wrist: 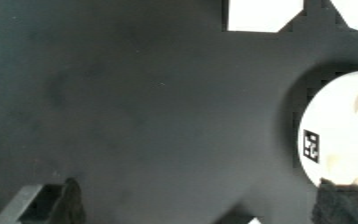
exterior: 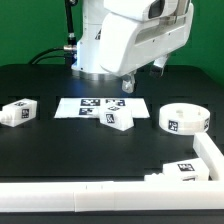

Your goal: Assemble stool

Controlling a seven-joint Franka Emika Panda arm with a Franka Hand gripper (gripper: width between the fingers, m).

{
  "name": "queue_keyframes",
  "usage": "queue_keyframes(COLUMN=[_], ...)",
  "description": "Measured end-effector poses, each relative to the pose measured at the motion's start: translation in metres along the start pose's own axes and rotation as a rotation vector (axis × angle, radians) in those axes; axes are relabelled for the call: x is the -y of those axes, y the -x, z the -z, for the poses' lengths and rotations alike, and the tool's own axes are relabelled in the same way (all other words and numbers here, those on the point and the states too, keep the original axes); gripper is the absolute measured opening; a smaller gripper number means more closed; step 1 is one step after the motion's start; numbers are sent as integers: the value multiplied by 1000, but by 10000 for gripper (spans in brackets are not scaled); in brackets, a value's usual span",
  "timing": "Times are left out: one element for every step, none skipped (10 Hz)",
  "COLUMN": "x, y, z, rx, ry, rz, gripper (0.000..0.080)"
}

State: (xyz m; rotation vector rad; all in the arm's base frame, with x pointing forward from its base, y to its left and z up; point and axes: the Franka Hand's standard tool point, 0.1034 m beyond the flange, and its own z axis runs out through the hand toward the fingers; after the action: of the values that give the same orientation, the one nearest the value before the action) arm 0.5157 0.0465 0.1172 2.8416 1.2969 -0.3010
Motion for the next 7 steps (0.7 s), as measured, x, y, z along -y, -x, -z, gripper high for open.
queue_keyframes(x=[0,0,0,0,0,1,8], y=[0,0,0,0,0,-2,-8], z=[0,0,0,0,-1,-3,-10], rx=[0,0,0,0,0,-8,-44], ry=[0,0,0,-1,-2,4,24], rz=[0,0,0,0,0,-10,-38], gripper=[650,650,650,650,650,650,650])
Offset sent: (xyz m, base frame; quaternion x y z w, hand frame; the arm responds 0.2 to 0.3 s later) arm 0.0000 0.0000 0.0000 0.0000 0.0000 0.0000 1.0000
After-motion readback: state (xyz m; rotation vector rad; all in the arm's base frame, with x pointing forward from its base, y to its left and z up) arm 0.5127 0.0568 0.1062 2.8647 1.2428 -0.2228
